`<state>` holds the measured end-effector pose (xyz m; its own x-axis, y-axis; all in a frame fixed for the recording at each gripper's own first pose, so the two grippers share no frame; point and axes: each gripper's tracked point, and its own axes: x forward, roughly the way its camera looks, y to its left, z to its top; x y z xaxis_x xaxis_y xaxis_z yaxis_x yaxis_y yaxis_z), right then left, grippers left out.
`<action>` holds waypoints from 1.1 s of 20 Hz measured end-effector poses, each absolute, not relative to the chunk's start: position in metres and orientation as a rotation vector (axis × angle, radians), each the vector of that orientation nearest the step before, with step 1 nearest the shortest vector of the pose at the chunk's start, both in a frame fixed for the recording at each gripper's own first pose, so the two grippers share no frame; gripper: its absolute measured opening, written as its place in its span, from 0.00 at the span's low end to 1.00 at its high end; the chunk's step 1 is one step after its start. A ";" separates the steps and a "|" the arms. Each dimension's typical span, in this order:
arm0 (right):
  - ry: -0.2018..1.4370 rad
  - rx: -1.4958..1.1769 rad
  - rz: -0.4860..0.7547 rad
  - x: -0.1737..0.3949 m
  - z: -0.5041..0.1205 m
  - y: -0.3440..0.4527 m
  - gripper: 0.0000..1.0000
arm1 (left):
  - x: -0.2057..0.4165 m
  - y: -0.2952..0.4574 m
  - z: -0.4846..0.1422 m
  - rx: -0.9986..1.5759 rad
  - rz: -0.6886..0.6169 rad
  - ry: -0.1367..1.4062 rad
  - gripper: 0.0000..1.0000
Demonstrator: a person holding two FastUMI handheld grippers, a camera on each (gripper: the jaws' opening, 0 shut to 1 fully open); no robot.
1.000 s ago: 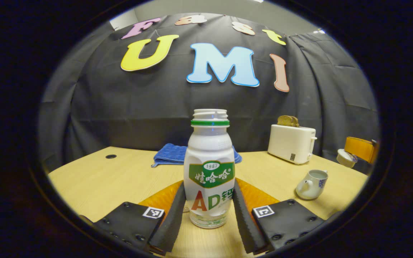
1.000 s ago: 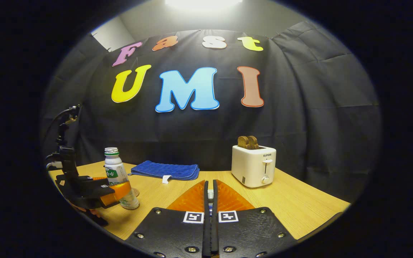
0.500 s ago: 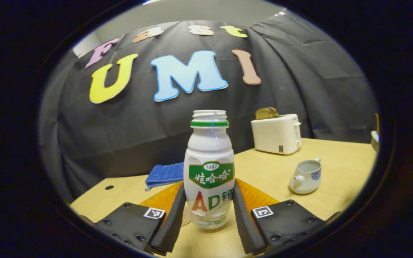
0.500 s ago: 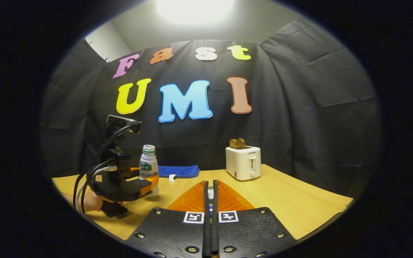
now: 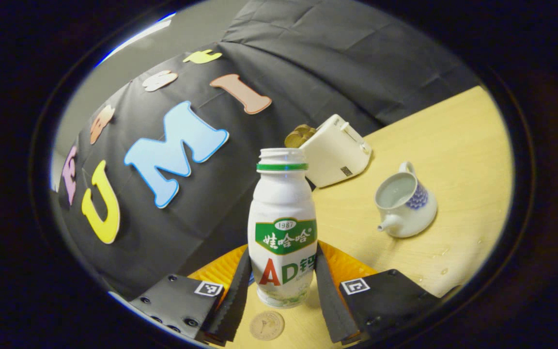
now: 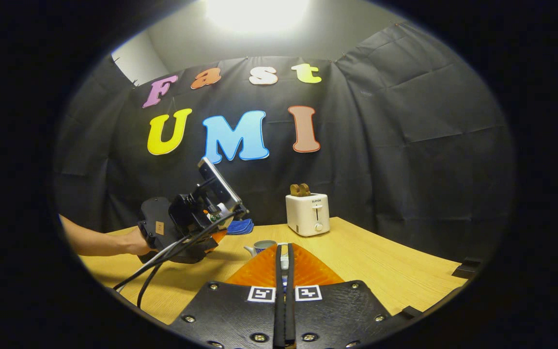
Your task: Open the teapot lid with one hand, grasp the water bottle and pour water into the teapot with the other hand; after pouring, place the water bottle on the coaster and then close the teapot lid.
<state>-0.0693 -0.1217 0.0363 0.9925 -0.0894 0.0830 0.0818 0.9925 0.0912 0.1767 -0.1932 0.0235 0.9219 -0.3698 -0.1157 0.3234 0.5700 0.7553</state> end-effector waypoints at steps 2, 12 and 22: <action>-0.087 0.098 -0.085 -0.071 0.034 -0.125 0.00 | 0.181 -0.196 0.018 0.955 -0.411 -0.048 0.74; -0.075 0.124 -0.096 -0.071 0.025 -0.140 0.00 | 0.183 -0.209 0.001 1.270 -0.436 -0.063 0.78; -0.078 0.127 -0.101 -0.069 0.026 -0.147 0.00 | 0.179 -0.210 -0.004 1.444 -0.435 -0.093 0.72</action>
